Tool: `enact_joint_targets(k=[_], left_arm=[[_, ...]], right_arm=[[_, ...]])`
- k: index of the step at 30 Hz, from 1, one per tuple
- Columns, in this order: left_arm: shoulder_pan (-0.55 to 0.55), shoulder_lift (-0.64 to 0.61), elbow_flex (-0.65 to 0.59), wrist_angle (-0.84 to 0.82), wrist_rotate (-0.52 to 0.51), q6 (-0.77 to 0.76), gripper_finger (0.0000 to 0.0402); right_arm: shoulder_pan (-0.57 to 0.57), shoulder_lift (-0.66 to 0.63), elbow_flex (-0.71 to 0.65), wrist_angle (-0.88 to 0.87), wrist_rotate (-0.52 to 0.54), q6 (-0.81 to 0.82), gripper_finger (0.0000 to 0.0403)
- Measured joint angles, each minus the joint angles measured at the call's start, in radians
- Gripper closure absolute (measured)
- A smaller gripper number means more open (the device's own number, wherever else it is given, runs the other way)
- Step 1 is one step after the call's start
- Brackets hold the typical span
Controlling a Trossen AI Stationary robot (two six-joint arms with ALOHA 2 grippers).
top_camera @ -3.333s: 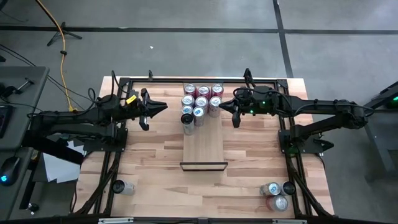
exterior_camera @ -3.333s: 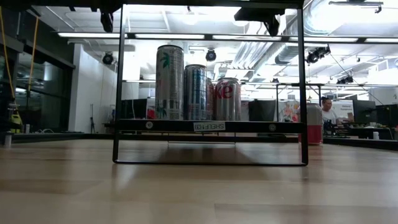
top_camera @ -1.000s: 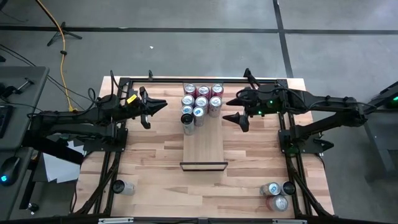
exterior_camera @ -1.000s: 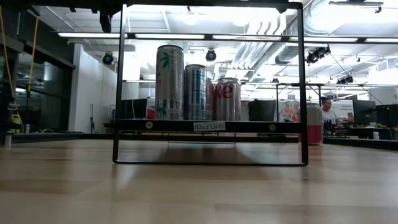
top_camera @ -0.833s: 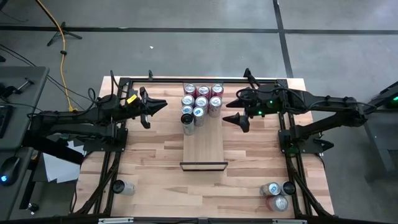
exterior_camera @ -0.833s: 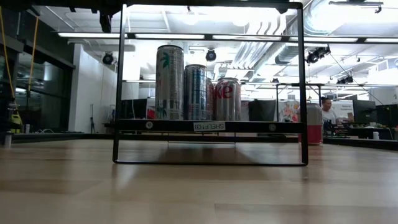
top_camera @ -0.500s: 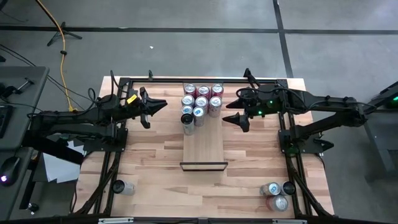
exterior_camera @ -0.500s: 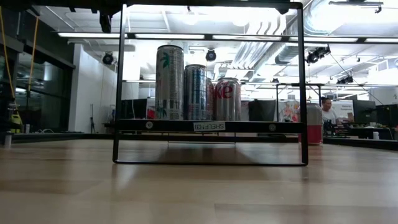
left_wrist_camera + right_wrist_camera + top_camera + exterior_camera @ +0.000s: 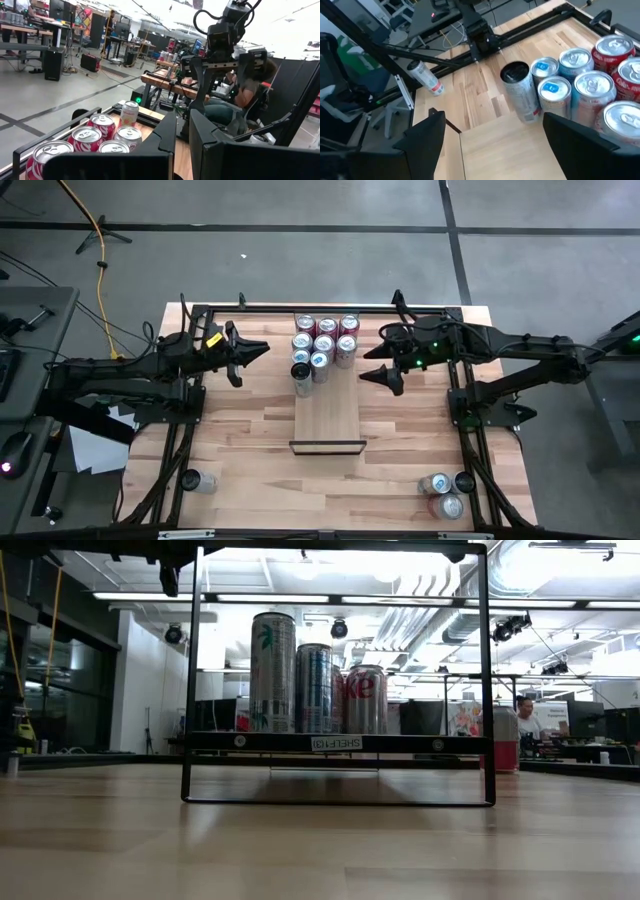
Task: Place canned beverage on shelf
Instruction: Put the blue soda can on the shelf aligned with the other blue soda cans
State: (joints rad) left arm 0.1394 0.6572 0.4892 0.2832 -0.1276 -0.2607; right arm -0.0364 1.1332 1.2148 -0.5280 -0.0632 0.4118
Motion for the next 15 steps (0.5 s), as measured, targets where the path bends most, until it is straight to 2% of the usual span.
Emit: enact_joint_targets(k=[10, 15], left_arm=[[0.0, 0.0, 0.0, 0.001, -0.001, -0.017, 0.0401], [0.0, 0.0, 0.0, 0.001, -0.017, -0.017, 0.0401]], right_arm=[[0.0, 0.0, 0.0, -0.063, -0.082, 0.068, 0.0082], [0.026, 0.0, 0.0, -0.066, -0.159, 0.139, 0.0082]])
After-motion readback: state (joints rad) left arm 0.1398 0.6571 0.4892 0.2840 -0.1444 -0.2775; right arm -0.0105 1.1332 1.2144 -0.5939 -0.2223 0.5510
